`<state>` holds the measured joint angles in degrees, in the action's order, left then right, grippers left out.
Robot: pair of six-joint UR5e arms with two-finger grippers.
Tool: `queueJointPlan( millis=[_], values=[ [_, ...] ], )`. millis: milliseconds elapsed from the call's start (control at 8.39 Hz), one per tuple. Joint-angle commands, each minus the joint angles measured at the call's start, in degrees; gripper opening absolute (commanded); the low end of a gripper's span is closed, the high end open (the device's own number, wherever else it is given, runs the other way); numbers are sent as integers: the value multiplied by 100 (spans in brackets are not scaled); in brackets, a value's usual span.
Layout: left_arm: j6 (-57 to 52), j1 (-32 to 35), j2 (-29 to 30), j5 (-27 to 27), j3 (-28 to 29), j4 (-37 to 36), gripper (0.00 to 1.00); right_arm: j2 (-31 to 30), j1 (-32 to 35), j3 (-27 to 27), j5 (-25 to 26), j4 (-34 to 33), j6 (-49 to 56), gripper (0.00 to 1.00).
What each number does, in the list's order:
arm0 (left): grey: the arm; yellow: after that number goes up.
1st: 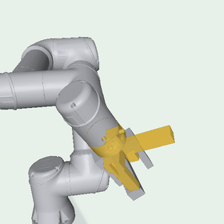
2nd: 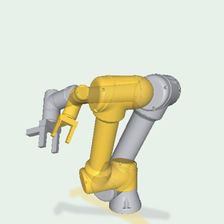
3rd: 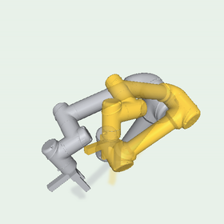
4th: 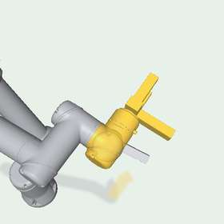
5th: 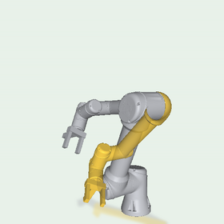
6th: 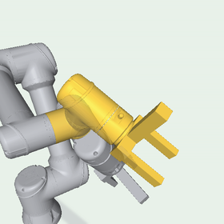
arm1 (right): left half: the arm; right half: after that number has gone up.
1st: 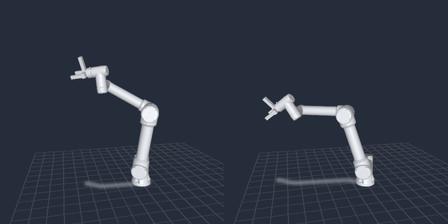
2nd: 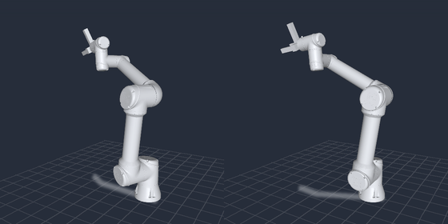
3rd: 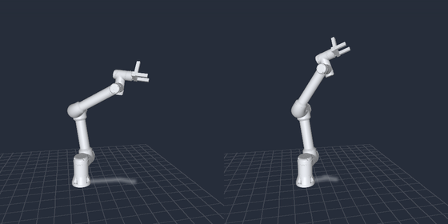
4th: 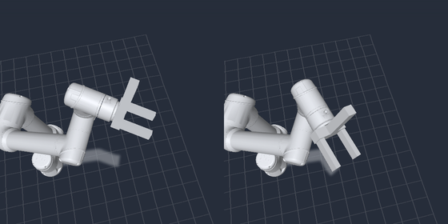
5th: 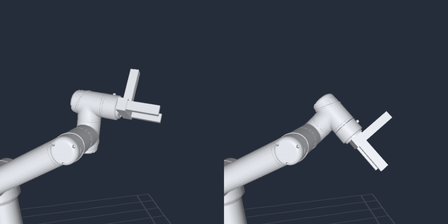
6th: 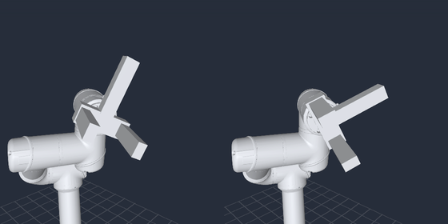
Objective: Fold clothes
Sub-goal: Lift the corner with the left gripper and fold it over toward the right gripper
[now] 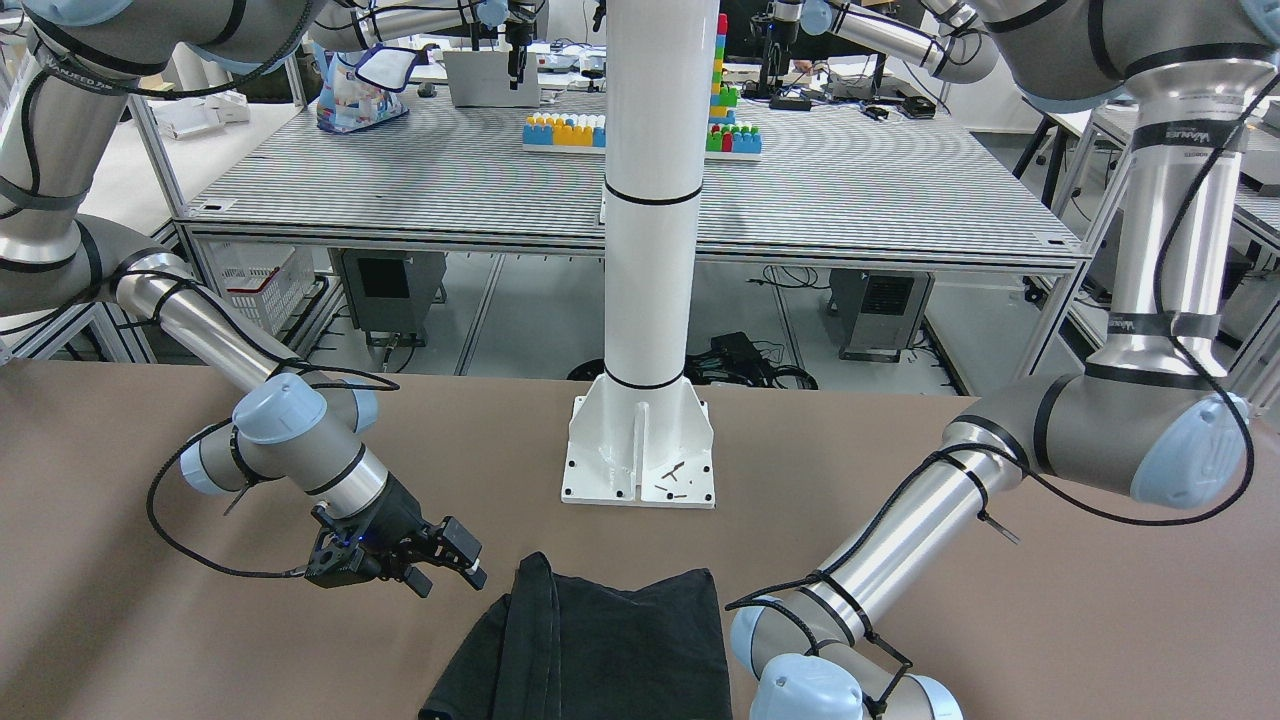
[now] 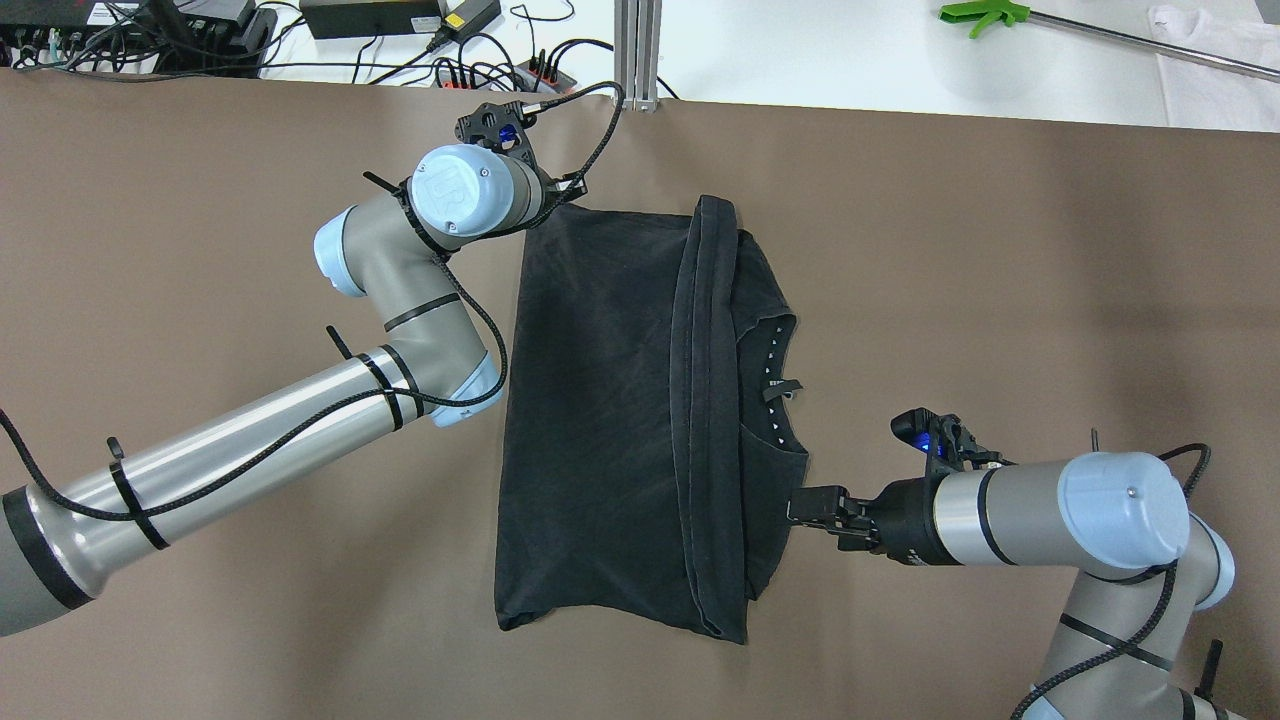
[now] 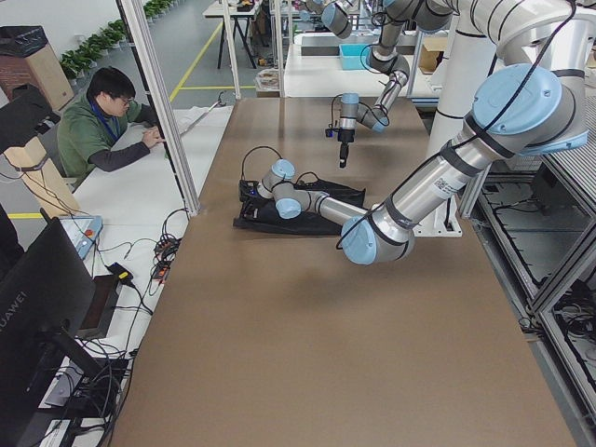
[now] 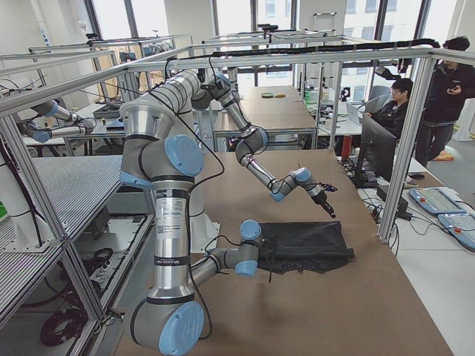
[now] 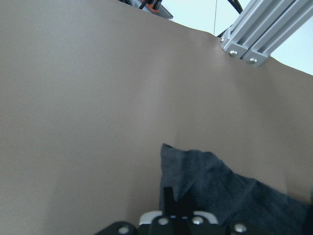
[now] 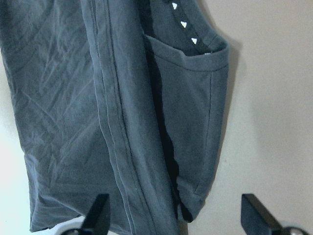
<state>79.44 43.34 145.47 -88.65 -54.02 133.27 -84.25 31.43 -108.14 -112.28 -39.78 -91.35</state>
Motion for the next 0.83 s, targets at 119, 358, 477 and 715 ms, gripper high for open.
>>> queueJointPlan(
  millis=[119,358,477,715],
  values=[
    [-17,77,-28,164,6,6,100,84,-102,-40,391,-12,12,94],
    [-183,113,-36,121,-125,15,100,215,-190,-146,417,-266,38,94],
    [-175,104,-37,120,-195,15,100,303,-364,-364,426,-650,230,94],
    [-175,113,-45,120,-309,15,100,444,-891,-918,881,-2009,895,94]
  ],
)
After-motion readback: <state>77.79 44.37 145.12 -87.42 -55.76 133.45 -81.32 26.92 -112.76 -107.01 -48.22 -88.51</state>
